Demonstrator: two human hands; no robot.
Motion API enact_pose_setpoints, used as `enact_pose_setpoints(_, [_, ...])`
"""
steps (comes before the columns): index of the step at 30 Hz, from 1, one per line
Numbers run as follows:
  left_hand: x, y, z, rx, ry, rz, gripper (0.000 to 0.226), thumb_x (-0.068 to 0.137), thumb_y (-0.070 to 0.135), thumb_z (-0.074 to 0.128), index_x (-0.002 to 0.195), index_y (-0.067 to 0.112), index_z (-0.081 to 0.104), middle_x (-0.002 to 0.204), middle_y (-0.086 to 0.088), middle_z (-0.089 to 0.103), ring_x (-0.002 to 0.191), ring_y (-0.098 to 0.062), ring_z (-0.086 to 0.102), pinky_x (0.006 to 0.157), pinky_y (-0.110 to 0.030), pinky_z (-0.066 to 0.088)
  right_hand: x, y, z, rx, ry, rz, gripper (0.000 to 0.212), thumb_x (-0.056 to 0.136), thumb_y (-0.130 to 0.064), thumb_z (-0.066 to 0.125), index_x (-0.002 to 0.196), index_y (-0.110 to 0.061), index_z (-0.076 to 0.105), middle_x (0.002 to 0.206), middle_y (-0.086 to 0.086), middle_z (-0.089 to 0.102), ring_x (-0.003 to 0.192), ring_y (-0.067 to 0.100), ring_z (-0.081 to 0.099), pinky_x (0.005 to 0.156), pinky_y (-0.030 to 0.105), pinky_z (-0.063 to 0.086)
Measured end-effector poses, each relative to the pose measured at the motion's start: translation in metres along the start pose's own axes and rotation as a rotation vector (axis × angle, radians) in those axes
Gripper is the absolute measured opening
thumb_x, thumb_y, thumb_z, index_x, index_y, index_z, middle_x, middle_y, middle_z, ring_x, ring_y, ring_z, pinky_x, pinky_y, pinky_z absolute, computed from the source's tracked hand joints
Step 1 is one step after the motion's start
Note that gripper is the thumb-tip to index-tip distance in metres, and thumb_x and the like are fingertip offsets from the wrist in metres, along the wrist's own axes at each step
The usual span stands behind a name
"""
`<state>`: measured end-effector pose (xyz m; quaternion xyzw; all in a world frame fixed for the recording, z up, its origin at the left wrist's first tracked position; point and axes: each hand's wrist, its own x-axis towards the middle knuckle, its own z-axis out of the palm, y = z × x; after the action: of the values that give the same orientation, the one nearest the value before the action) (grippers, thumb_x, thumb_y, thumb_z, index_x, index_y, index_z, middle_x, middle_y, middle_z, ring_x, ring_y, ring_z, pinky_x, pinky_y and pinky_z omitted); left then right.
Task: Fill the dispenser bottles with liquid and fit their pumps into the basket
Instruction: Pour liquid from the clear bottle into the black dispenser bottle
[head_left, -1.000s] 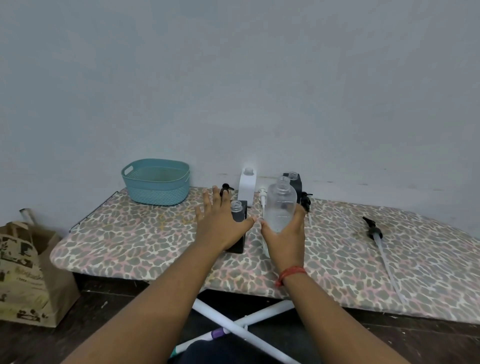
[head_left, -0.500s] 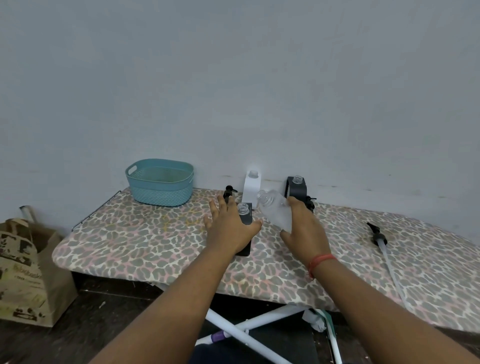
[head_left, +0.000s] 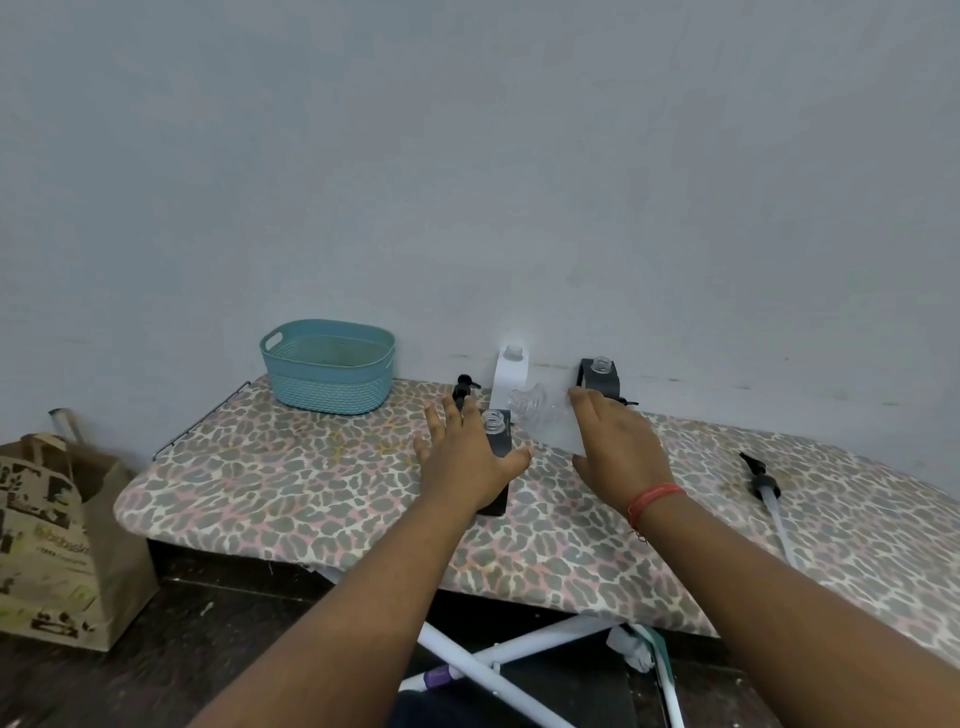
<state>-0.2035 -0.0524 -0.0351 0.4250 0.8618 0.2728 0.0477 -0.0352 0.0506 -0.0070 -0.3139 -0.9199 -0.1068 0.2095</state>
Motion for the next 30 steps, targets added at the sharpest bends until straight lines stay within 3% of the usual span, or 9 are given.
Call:
enact_pose_setpoints(9, [-0.002, 0.000, -0.003, 0.059, -0.003, 0.013, 0.114, 0.079, 0.078, 0.053, 0.160, 0.020, -0.002, 0.167, -0.009, -0.018, 0.152, -0.032, -0.018, 0.118, -0.063, 0.004, 0.004, -0.004, -0.006, -0.088, -0.049, -0.035, 0.079, 0.073, -0.020, 0.080, 0.140, -0.015, 0.039, 0.130, 0.005, 0.057, 0.114, 0.027, 0.057, 0.093, 0.044, 0.050])
enact_pose_setpoints(30, [-0.001, 0.001, -0.003, 0.080, -0.002, 0.013, 0.116, 0.079, 0.079, 0.053, 0.159, 0.020, -0.005, 0.167, -0.009, -0.018, 0.152, -0.033, -0.018, 0.120, -0.063, 0.004, 0.022, 0.006, -0.028, -0.258, -0.090, -0.152, 0.066, 0.080, -0.010, 0.068, 0.139, -0.017, 0.039, 0.137, 0.003, 0.053, 0.119, 0.029, 0.054, 0.100, 0.051, 0.045])
